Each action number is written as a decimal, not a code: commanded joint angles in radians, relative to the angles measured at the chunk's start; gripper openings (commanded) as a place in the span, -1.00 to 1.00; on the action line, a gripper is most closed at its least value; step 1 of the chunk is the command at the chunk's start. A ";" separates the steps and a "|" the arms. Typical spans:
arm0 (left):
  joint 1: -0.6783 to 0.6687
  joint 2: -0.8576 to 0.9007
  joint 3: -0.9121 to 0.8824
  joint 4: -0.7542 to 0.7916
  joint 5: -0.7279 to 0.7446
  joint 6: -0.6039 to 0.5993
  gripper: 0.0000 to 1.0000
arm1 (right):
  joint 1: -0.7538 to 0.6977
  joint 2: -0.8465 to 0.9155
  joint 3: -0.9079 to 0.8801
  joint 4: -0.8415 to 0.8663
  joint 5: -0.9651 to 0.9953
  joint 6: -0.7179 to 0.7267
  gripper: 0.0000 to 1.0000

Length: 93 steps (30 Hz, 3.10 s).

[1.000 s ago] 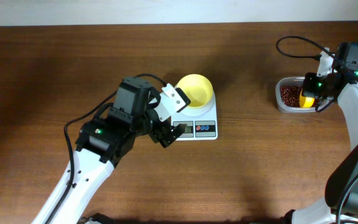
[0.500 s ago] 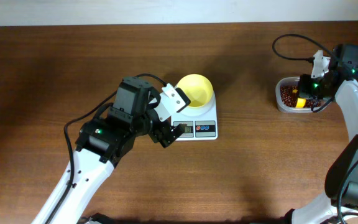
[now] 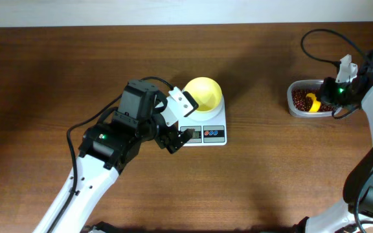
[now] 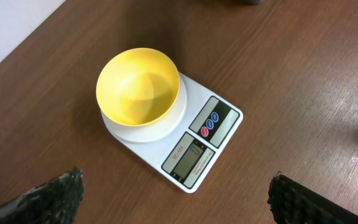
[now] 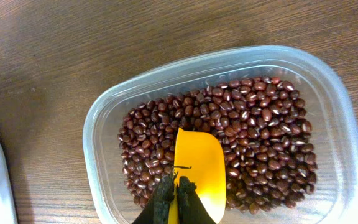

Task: Scoop item into bowl and weigh 50g on scale
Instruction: 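Scoop red beans with the right gripper's scoop in the tub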

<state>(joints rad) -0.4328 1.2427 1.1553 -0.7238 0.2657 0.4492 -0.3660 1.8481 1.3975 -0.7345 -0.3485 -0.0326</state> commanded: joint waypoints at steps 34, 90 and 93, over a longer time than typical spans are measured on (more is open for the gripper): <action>-0.002 -0.008 -0.006 0.001 0.019 0.010 0.98 | -0.091 0.207 0.003 -0.009 -0.198 0.071 -0.92; -0.002 -0.008 -0.006 0.001 0.019 0.010 0.97 | -0.328 0.217 0.003 0.073 -0.610 0.102 -0.92; -0.002 -0.008 -0.006 0.001 0.019 0.010 0.97 | -0.328 0.217 0.003 0.060 -0.610 0.089 -0.92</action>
<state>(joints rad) -0.4328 1.2427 1.1553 -0.7242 0.2657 0.4492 -0.6876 2.0495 1.4078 -0.6674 -0.9421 0.0887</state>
